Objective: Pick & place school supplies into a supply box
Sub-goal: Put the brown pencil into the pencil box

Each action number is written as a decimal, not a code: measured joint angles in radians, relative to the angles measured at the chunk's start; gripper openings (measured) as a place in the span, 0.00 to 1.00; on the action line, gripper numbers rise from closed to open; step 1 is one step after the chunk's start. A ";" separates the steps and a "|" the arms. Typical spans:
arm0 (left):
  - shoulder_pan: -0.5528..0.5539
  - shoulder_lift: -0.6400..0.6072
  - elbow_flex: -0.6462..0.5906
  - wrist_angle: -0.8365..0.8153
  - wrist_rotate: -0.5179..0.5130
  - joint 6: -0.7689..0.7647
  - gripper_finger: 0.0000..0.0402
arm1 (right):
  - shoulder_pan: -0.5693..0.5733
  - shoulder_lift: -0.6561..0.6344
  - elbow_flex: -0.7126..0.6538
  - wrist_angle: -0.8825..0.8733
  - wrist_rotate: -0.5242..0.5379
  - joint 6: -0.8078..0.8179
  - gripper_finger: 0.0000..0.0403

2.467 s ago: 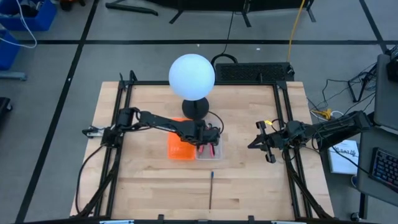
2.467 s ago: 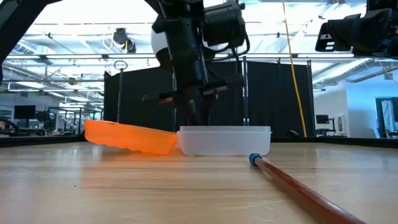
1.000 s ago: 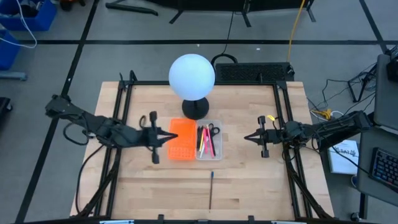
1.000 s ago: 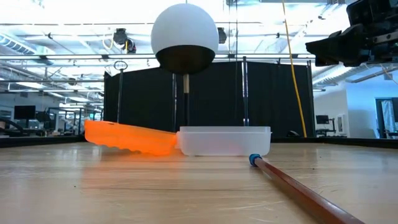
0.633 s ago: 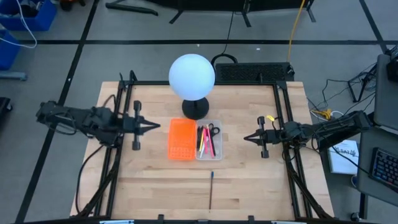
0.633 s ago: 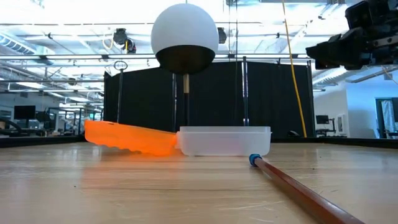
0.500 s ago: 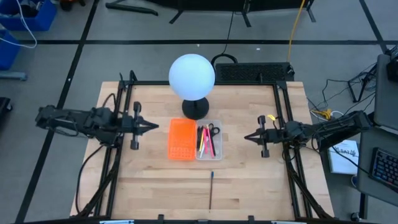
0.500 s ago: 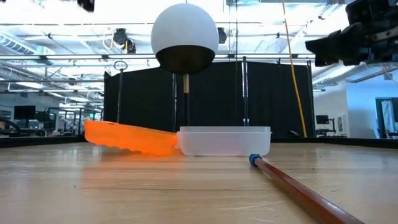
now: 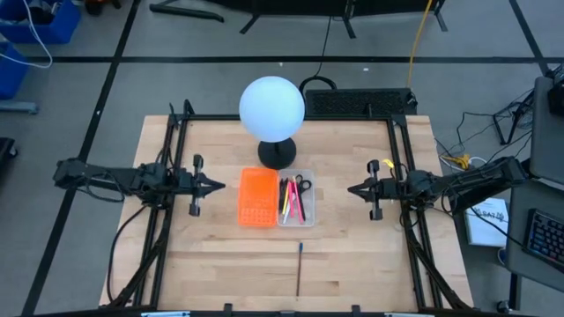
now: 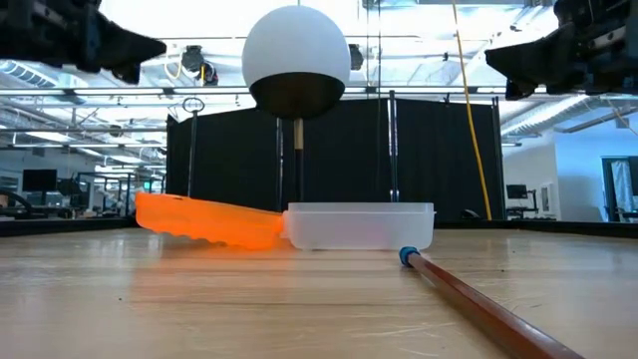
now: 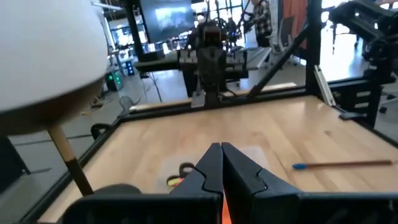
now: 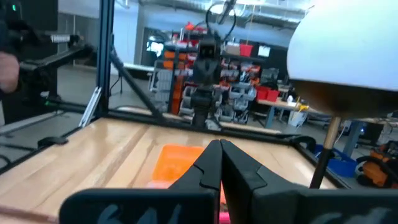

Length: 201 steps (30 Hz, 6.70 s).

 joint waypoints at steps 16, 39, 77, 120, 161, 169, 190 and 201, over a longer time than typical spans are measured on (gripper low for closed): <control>0.059 -0.203 -0.208 0.009 0.133 -0.037 0.01 | 0.000 0.046 0.000 -0.087 0.019 0.109 0.00; 0.059 -0.204 -0.208 0.025 0.093 0.002 0.11 | 0.112 0.248 0.277 -0.182 0.488 0.502 0.00; 0.059 -0.204 -0.207 0.061 -0.032 0.009 0.11 | 0.202 1.731 1.866 -1.622 -0.122 1.623 0.00; 0.059 -0.205 -0.206 0.028 -0.032 0.002 0.11 | 0.233 1.759 1.656 -1.463 -0.123 1.774 0.37; 0.059 -0.204 -0.206 0.029 -0.032 0.006 0.11 | -0.121 1.397 1.652 -1.364 0.110 1.321 0.05; 0.059 -0.204 -0.206 0.029 -0.032 0.025 0.11 | -0.243 1.473 1.652 -1.347 0.107 1.200 0.05; 0.059 -0.204 -0.207 0.029 -0.065 0.031 0.11 | -0.275 1.665 1.654 -1.321 0.105 1.157 0.05; 0.059 -0.205 -0.207 0.019 -0.066 0.028 0.11 | -0.276 1.682 1.653 -1.325 0.105 1.128 0.13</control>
